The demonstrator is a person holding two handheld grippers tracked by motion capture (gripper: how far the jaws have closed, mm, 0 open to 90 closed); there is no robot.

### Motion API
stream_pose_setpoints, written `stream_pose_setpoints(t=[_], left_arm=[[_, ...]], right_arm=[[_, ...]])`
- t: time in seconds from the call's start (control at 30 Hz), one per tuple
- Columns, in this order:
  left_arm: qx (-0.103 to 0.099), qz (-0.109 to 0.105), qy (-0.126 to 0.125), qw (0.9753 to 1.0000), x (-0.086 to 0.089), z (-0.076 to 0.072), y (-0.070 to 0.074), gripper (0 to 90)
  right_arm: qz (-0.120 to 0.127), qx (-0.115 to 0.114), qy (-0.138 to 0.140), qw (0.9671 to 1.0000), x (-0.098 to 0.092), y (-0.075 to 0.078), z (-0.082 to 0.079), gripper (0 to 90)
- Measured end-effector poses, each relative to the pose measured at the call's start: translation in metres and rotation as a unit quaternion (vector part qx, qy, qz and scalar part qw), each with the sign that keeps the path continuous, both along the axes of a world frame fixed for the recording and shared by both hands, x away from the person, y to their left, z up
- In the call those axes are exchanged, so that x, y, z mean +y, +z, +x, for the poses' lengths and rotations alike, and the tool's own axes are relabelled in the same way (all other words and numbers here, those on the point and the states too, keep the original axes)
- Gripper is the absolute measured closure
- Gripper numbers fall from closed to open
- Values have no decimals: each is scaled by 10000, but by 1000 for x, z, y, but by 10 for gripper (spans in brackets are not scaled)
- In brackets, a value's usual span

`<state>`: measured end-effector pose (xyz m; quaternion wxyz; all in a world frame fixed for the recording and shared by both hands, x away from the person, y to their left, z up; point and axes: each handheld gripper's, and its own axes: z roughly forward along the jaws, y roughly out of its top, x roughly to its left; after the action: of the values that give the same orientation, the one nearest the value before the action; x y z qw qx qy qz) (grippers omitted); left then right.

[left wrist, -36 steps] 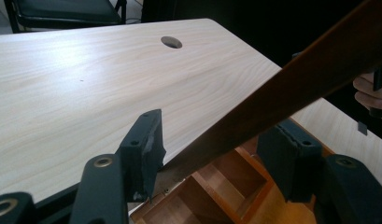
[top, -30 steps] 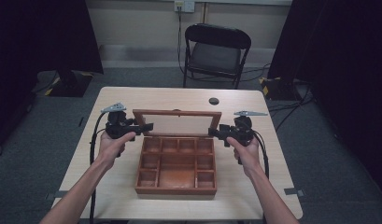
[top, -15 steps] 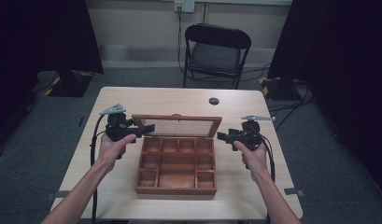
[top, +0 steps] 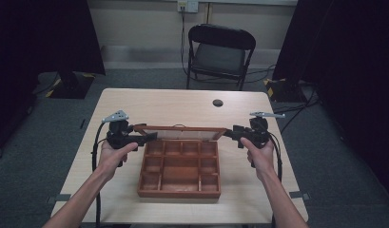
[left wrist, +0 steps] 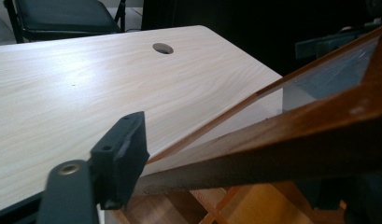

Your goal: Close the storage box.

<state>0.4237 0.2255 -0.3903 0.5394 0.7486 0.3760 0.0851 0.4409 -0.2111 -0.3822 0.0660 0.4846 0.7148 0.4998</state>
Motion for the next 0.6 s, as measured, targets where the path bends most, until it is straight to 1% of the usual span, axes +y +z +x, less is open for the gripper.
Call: stream_pose_setpoints(t=[0.07, 0.1, 0.17, 0.27, 0.33, 0.37, 0.4, 0.43, 0.5, 0.6], left_arm=[[17, 28, 39, 10000, 0, -1, 0, 227], [28, 33, 38, 10000, 0, -2, 0, 202], [80, 7, 29, 10000, 0, -3, -2, 189], [118, 20, 1, 9999, 0, -6, -5, 157], [122, 138, -55, 9998, 0, -9, -6, 156], [85, 178, -63, 9998, 0, -11, -5, 157], [39, 167, -61, 9998, 0, -14, -5, 160], [3, 211, -76, 9997, 0, -16, -5, 164], [26, 213, -102, 9997, 0, -17, -6, 163], [52, 227, -126, 9996, 0, -19, -8, 156]], right_arm=[[-4, -13, 49, 10000, 0, 2, 0, 347], [31, -5, 46, 10000, -1, 3, 0, 332], [75, -21, 16, 10000, -1, 4, 1, 291], [95, -50, 135, 9999, 3, 9, 0, 297], [32, -116, 222, 9997, 7, 13, -1, 277], [-9, -161, 309, 9994, 9, 15, -2, 241], [-59, -180, 331, 9993, 11, 19, -2, 221], [-72, -177, 334, 9993, 13, 22, -3, 217], [22, -230, 417, 9989, 16, 27, -4, 217], [-1, -255, 576, 9980, 25, 34, -6, 214]])
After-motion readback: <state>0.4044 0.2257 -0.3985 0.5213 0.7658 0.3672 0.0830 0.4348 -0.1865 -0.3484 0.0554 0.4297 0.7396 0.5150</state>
